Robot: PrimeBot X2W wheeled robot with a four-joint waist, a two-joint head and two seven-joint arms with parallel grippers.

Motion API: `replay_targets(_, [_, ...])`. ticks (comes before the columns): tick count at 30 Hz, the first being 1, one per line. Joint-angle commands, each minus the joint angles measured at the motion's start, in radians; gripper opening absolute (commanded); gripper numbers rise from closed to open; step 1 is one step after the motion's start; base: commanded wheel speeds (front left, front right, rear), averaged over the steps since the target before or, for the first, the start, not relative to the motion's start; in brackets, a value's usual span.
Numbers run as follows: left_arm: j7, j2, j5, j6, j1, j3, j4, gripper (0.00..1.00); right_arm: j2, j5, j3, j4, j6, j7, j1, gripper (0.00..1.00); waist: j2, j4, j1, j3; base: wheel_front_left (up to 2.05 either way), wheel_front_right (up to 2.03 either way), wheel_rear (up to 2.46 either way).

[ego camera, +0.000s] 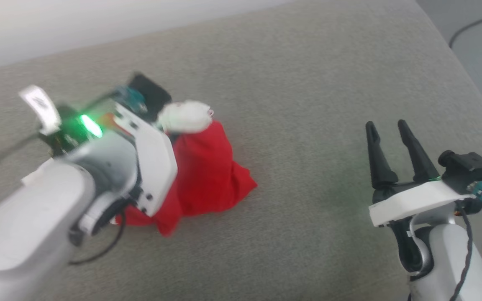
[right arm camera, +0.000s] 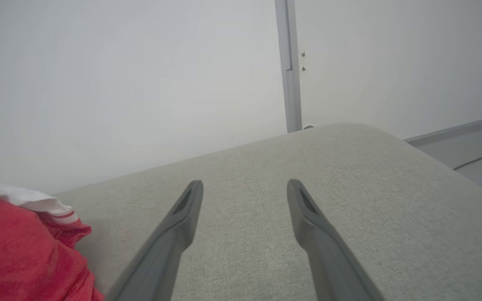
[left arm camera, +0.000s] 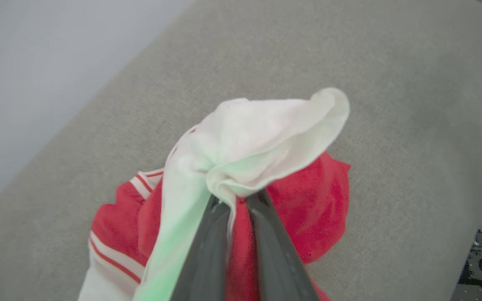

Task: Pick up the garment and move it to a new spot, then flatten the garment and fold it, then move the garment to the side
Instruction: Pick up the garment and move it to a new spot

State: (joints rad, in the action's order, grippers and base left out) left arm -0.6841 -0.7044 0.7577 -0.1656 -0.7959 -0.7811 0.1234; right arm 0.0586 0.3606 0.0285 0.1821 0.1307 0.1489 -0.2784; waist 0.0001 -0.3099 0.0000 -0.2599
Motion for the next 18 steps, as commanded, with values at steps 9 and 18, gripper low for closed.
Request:
replay_targets(9, [0.027, 0.082, 0.027, 0.036, 0.071, -0.066, -0.217, 0.0, -0.009, 0.025, 0.052, 0.057, 0.0, 0.042, -0.046, 1.0, -0.0001, -0.067, 0.0, -0.053, 0.0, 0.0, 0.0])
replay_targets(18, [0.073, 0.178, 0.035, 0.099, 0.08, -0.12, -0.448, 0.27, -0.009, 0.046, 0.083, 0.108, 0.0, 0.07, -0.082, 1.0, -0.0001, -0.073, 0.0, -0.071, 0.0, 0.0, 0.0])
